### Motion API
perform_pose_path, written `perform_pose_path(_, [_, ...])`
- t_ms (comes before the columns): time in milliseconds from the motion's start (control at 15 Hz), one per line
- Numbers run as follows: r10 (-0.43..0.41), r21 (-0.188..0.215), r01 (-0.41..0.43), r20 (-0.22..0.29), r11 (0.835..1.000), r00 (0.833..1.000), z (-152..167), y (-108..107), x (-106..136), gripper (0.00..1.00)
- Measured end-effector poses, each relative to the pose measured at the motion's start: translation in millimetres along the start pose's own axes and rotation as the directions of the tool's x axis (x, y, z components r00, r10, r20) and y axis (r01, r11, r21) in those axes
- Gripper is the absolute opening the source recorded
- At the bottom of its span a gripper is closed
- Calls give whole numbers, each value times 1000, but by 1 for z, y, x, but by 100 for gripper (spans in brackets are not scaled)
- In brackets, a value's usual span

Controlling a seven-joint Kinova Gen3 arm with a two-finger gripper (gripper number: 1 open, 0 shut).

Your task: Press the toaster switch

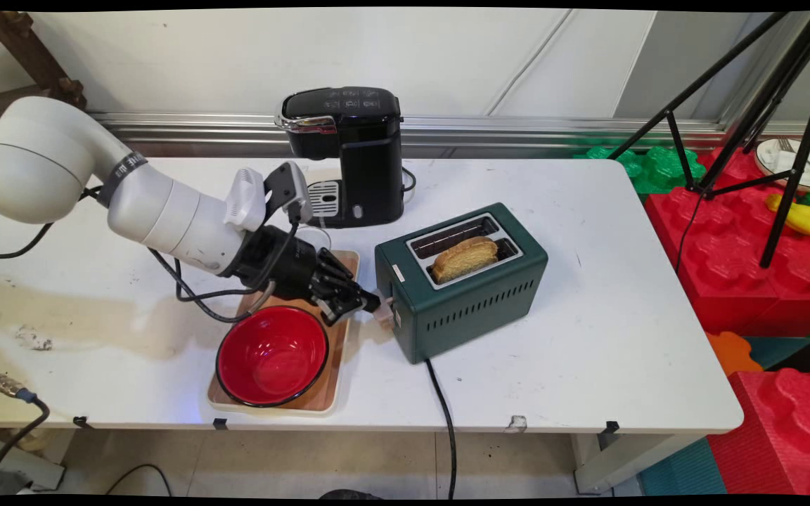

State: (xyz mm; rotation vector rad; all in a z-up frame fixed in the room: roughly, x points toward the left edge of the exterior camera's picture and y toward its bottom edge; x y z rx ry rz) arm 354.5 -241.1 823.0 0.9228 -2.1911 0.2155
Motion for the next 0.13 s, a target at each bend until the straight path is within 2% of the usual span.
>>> perform_pose_path(133, [5,0,-5,0,1000,1000,0,-1,-3,0])
